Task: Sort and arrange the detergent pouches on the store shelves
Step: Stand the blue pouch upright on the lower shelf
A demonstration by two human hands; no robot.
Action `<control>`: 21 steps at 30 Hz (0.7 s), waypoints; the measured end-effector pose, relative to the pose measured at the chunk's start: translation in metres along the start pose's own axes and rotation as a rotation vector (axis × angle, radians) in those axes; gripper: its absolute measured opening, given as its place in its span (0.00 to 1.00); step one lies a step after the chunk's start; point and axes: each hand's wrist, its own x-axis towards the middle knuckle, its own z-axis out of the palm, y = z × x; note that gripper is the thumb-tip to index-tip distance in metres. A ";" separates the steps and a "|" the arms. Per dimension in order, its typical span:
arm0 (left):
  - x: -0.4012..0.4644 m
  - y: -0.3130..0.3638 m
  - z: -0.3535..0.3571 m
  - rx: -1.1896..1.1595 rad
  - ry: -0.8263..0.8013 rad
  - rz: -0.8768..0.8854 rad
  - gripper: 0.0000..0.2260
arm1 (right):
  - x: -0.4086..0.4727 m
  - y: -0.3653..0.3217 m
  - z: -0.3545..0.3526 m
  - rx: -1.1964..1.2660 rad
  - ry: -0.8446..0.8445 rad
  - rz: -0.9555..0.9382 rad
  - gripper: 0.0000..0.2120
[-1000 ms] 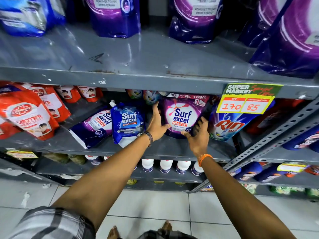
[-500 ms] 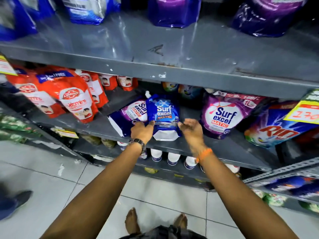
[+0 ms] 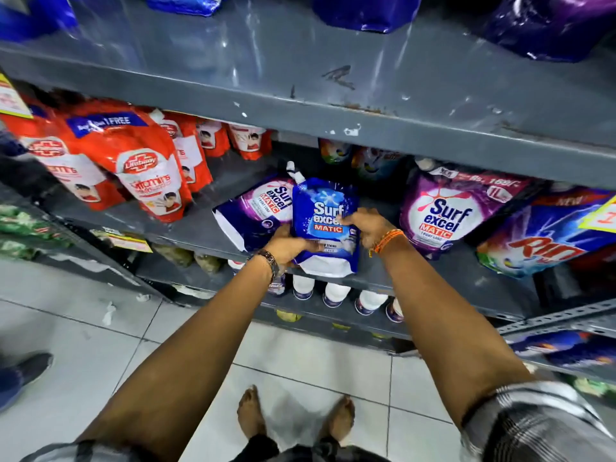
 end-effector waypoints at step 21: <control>0.012 0.035 0.031 0.413 0.123 0.436 0.39 | -0.080 -0.020 -0.003 0.072 0.294 -0.689 0.36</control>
